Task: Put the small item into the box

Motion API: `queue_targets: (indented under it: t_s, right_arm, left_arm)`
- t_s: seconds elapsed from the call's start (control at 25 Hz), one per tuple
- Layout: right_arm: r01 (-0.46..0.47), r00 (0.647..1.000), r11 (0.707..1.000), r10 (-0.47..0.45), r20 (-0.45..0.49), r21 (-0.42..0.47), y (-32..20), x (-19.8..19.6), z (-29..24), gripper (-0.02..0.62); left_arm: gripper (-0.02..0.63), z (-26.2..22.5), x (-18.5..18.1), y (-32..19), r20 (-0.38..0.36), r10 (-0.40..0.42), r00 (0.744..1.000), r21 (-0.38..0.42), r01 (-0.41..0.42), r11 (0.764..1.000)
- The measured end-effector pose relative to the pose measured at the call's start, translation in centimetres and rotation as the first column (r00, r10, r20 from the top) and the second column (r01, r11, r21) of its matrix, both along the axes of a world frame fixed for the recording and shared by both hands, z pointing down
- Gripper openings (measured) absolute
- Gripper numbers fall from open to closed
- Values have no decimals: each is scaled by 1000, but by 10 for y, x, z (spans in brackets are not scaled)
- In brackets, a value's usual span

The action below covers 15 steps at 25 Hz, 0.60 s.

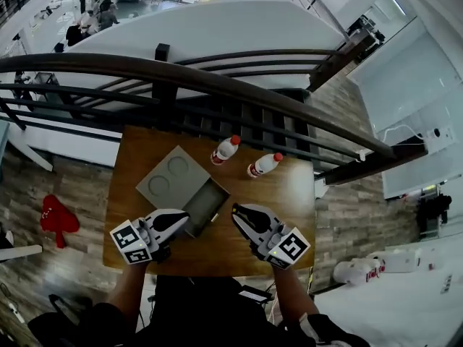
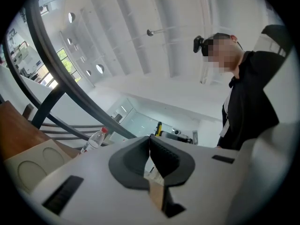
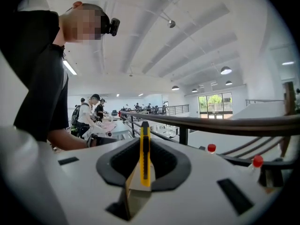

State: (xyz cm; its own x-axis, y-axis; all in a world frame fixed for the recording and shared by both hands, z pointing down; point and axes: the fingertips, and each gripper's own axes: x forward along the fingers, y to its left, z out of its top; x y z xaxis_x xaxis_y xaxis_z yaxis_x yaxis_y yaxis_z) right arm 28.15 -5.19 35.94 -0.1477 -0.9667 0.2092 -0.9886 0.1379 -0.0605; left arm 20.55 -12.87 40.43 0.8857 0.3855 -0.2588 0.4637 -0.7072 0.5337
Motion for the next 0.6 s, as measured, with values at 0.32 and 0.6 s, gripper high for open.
queue_targets:
  t_s: [0.32,0.6]
  right_arm:
    - [83,996,994,-82,25,-67,-12,22,40,74]
    - [215,975,969,-205,88,-122,-28,28,87,74]
  left_arm:
    - [17,36,6,3,74,-75,994,12,74,997]
    - [17,68,7,16,156,-161,975,-15,165,986]
